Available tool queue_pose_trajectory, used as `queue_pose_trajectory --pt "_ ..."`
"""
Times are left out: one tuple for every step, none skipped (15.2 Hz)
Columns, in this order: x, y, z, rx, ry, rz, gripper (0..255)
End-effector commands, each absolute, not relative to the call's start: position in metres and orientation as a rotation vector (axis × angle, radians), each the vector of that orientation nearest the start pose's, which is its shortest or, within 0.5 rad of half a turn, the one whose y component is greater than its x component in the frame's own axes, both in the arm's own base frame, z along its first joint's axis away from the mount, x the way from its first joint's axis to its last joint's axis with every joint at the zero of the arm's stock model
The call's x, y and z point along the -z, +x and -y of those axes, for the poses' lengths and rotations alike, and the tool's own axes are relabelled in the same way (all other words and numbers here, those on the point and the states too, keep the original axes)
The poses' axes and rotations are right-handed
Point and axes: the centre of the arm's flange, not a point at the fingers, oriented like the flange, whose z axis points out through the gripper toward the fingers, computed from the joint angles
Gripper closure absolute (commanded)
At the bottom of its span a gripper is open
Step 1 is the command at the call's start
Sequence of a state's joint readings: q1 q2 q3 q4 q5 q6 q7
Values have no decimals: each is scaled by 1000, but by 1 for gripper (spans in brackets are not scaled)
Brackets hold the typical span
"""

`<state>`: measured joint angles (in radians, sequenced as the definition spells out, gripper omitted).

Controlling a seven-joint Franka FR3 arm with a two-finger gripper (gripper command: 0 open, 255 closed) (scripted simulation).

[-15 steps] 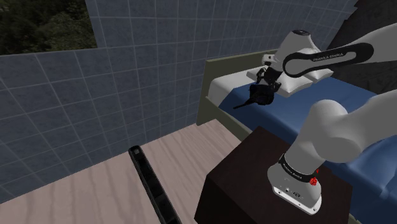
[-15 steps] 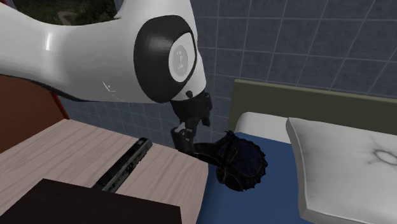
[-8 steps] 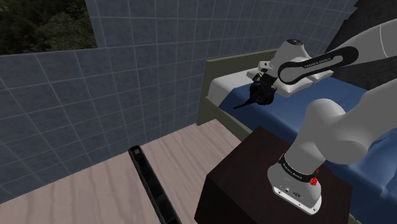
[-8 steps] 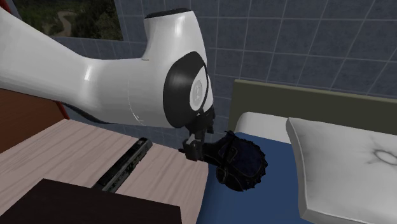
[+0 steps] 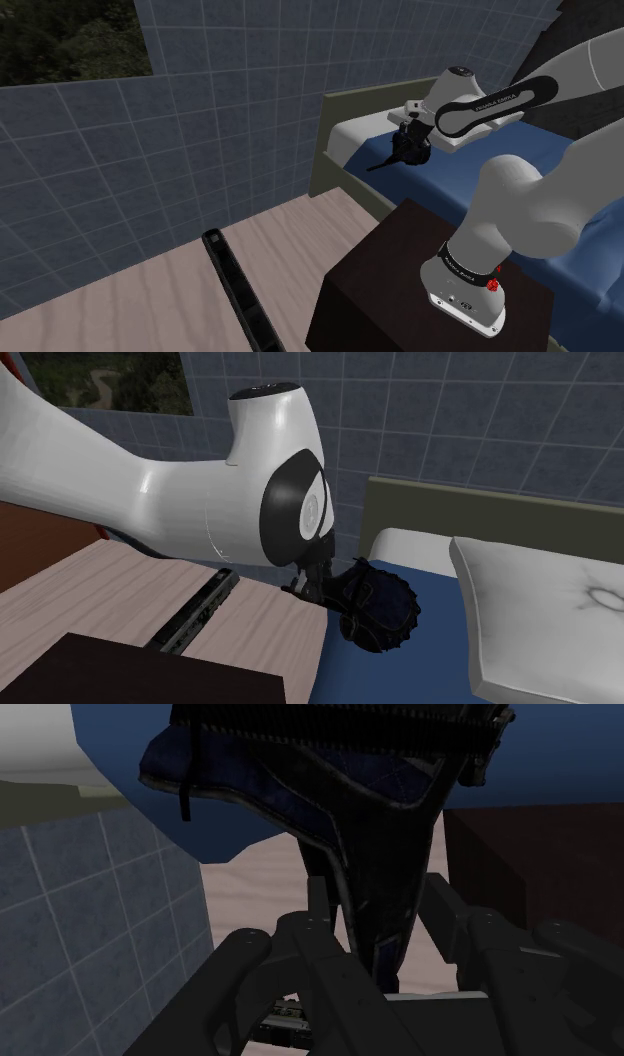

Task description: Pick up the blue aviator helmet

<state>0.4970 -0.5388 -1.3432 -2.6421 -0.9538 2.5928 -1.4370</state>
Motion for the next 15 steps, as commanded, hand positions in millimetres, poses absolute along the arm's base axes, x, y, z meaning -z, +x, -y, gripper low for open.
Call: queue_pose_trajectory --pt "-306 316 284 145 -2635 2145 255" --pt "-306 316 284 145 -2635 2145 255" --pt "-306 316 284 145 -2635 2145 255" --pt "-306 316 284 145 -2635 2145 255" --pt "-306 317 284 146 -2635 2145 255" --pt "-311 317 284 146 -2635 2145 255" --pt "-317 317 284 145 -2635 2145 255" --pt "-322 317 284 145 -2635 2145 255" --pt "-327 317 284 145 -2635 2145 255" --pt "-332 317 284 145 -2635 2145 255" --pt "-338 317 284 145 -2635 2145 255" --pt "-343 317 284 145 -2635 2145 255" --pt "-348 317 284 145 -2635 2145 255" --pt "-353 317 284 145 -2635 2145 255" --pt "-359 317 284 145 -2635 2145 255"
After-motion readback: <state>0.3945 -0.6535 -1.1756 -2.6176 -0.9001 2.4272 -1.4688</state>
